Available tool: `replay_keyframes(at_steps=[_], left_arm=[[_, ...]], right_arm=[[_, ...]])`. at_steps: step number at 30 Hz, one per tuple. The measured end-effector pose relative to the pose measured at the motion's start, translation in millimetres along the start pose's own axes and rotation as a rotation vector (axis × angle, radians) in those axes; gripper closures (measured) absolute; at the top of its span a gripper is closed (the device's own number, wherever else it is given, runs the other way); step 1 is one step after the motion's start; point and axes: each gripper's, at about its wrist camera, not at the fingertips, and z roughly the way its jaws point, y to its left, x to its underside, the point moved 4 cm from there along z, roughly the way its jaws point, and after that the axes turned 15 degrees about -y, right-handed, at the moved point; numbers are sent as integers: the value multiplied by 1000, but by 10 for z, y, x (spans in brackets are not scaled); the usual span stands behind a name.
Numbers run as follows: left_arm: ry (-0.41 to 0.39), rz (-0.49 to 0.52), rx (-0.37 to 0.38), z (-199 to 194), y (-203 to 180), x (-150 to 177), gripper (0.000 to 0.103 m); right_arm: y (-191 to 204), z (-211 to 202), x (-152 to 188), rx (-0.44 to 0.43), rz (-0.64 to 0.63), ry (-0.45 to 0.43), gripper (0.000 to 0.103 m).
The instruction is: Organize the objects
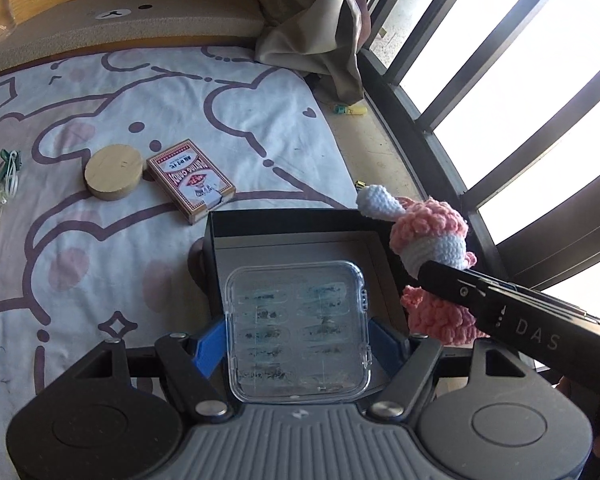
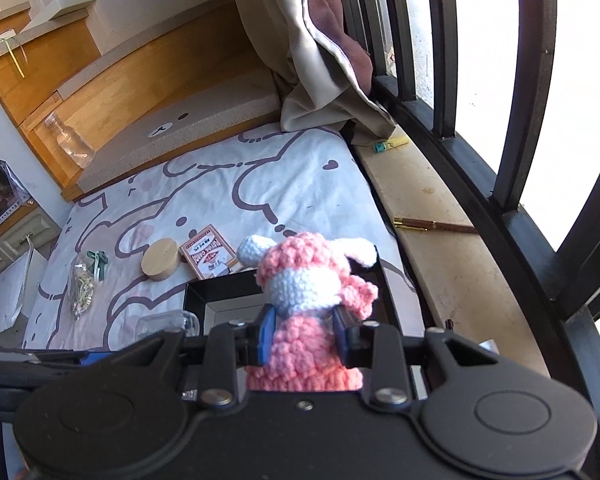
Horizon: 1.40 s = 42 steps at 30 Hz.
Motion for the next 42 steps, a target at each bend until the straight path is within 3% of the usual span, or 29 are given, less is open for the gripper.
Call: replay_keyframes(at_steps=[4, 11, 14, 15, 17, 25, 28, 33, 37, 42], left_arm=[[54, -43, 13, 142, -26, 84, 28], [70, -25, -13, 266, -86, 124, 28], [94, -17, -24, 308, -88, 154, 25], [100, -16, -29, 311, -89, 161, 18], [86, -3, -29, 281, -100, 139, 13], [31, -1, -54, 163, -1, 6, 12], [15, -27, -88, 136, 127, -57, 12], [-5, -86, -111, 82, 362, -158, 12], [-14, -110, -121, 58, 493, -203, 12], [-19, -112, -128, 42, 604, -229, 12]], right_arm=[[-51, 50, 40, -3, 0, 18, 71], [-106, 119, 92, -4, -10, 44, 71], [-148, 140, 103, 4, -6, 49, 71], [-160, 145, 104, 7, -4, 50, 71], [-180, 152, 106, 13, 0, 50, 71], [-164, 182, 105, 24, -5, 55, 71], [-81, 180, 72, 68, -97, 35, 71], [222, 250, 111, 143, -449, -1, 71], [408, 466, 336, 100, -600, 84, 71], [498, 712, 558, 90, -626, 195, 71]])
